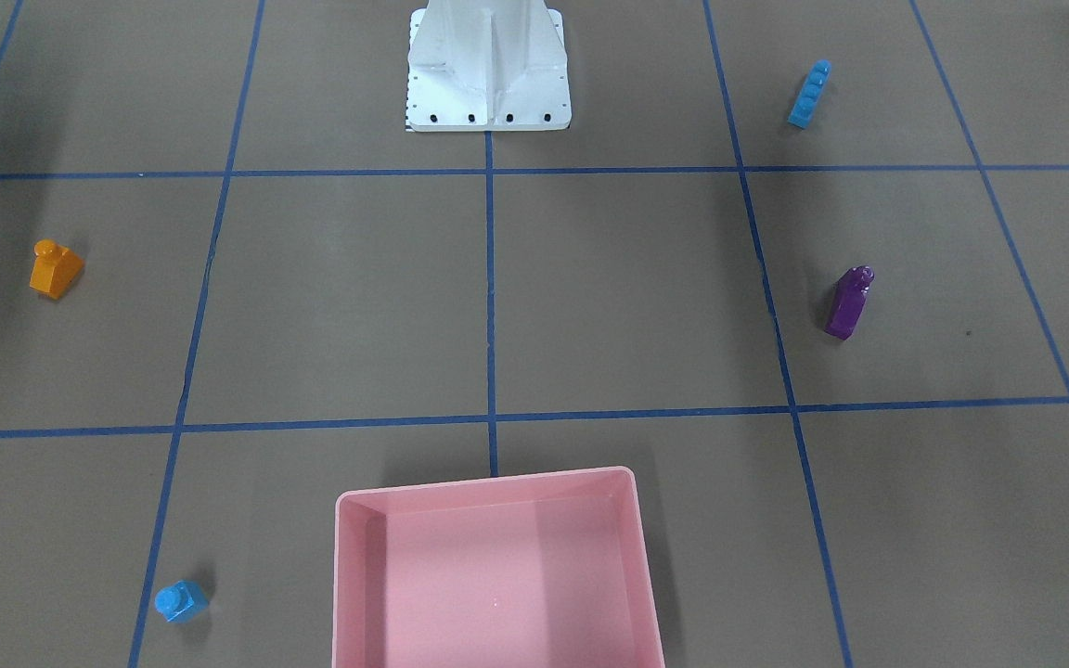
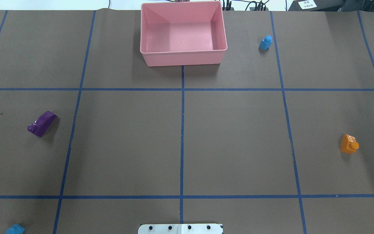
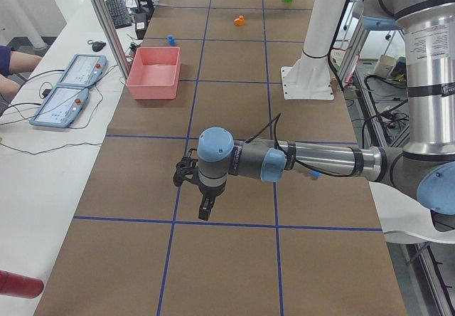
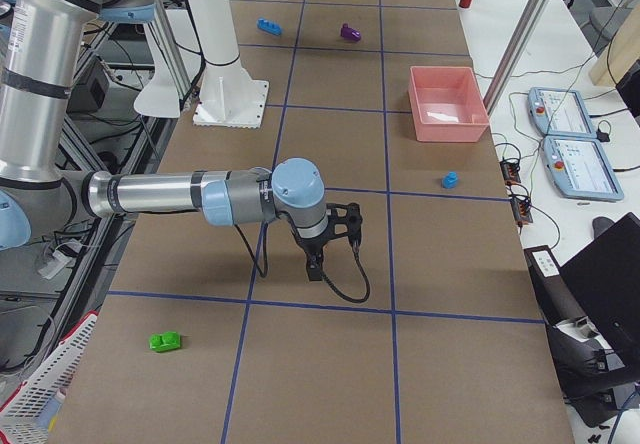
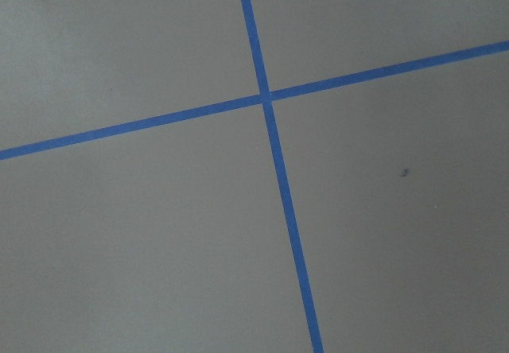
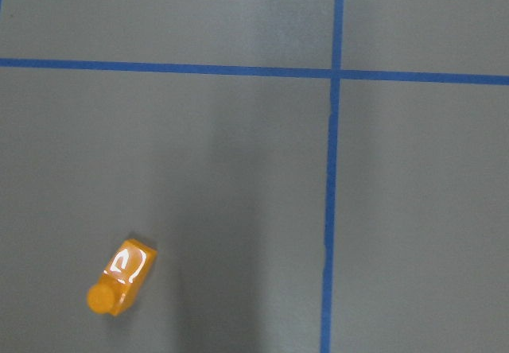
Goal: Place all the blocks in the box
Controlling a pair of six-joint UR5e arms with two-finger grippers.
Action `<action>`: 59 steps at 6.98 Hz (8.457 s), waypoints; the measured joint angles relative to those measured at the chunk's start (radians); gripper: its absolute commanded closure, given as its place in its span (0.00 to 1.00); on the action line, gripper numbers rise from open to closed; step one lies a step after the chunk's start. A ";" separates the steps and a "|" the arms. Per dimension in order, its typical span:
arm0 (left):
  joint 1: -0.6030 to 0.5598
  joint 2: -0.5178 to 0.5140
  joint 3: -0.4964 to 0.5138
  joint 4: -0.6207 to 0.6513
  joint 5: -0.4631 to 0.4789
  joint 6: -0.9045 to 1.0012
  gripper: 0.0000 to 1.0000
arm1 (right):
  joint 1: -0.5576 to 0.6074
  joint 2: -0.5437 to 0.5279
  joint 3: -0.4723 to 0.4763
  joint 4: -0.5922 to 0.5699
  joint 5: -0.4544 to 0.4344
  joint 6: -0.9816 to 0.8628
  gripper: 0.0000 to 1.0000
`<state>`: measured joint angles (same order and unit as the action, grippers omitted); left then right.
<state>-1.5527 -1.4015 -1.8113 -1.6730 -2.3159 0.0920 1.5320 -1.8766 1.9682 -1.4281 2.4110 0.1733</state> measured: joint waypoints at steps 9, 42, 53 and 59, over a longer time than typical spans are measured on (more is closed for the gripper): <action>0.001 0.000 0.000 -0.002 0.000 0.000 0.00 | -0.717 -0.014 -0.137 0.641 -0.460 1.022 0.08; 0.357 -0.113 0.037 -0.449 -0.075 -0.476 0.00 | -0.592 1.227 -0.570 -0.198 -0.369 0.821 0.00; 0.722 -0.179 0.128 -0.482 0.196 -0.550 1.00 | -0.573 0.685 0.031 -0.328 -0.368 0.651 0.00; 0.723 -0.337 0.065 -0.479 0.196 -1.074 1.00 | -0.577 0.689 0.030 -0.320 -0.368 0.655 0.00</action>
<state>-0.8300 -1.7381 -1.7464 -2.1522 -2.1199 -0.9824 0.9554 -1.1872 1.9981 -1.7482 2.0430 0.8285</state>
